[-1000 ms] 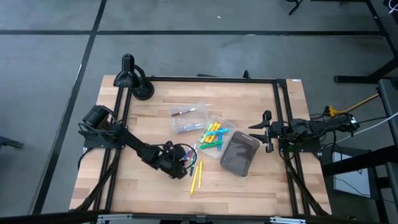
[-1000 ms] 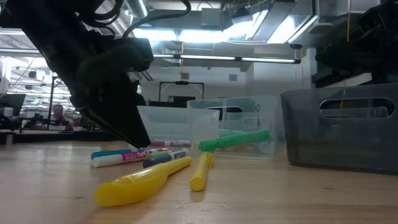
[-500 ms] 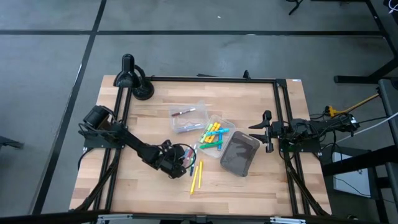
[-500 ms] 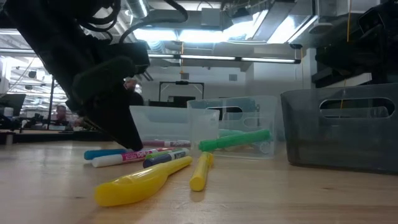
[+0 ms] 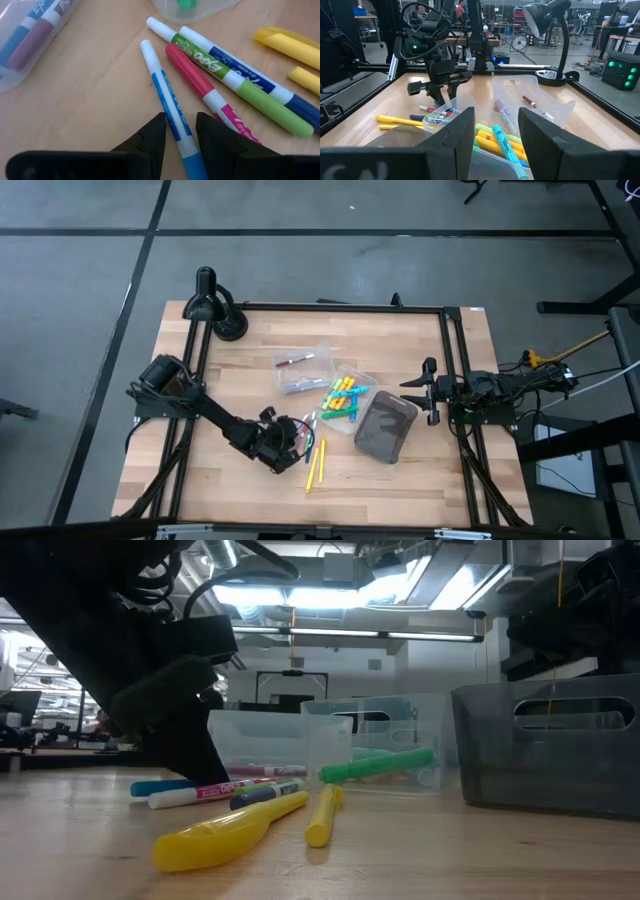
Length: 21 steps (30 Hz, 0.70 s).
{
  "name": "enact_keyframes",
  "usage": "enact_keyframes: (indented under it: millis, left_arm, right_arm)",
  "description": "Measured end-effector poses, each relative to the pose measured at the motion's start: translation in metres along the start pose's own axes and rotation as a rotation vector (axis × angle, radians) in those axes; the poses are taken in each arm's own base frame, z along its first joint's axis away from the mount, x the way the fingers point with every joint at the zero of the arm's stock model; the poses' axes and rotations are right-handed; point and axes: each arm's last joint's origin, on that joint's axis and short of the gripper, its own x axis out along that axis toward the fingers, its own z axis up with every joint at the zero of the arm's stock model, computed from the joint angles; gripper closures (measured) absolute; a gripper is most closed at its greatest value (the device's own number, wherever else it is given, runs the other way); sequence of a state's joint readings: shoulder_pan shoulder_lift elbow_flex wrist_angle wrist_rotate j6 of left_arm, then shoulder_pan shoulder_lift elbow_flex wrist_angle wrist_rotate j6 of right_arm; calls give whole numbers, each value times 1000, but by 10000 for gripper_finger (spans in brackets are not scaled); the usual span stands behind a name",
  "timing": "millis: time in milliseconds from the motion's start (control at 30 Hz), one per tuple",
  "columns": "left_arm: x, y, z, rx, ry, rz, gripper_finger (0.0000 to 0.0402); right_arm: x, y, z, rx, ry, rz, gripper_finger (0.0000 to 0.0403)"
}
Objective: Pick & Place Markers
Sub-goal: Put the light blue marker pen into the left transparent bin
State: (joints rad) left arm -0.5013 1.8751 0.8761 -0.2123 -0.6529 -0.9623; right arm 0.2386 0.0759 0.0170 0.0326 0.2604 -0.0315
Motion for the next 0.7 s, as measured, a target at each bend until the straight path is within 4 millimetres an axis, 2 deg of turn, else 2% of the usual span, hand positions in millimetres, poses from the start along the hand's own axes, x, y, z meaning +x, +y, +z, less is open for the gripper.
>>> enact_keyframes:
  millis: [133, 367, 567, 700]
  left_arm:
    - [-1, -1, -2, -5, -4, -3, 317]
    - [-1, -1, -2, -13, -6, 0, 374]
    - [-5, 0, 1, 7, -9, -13, 374]
    - [-14, 4, 8, 25, -3, -30, 371]
  right_arm:
    - [0, 0, 0, 0, 0, 0, 251]
    - [0, 0, 0, 0, 0, 0, 251]
    - [0, 0, 0, 0, 0, 0, 251]
    - [0, 0, 0, 0, 0, 0, 251]
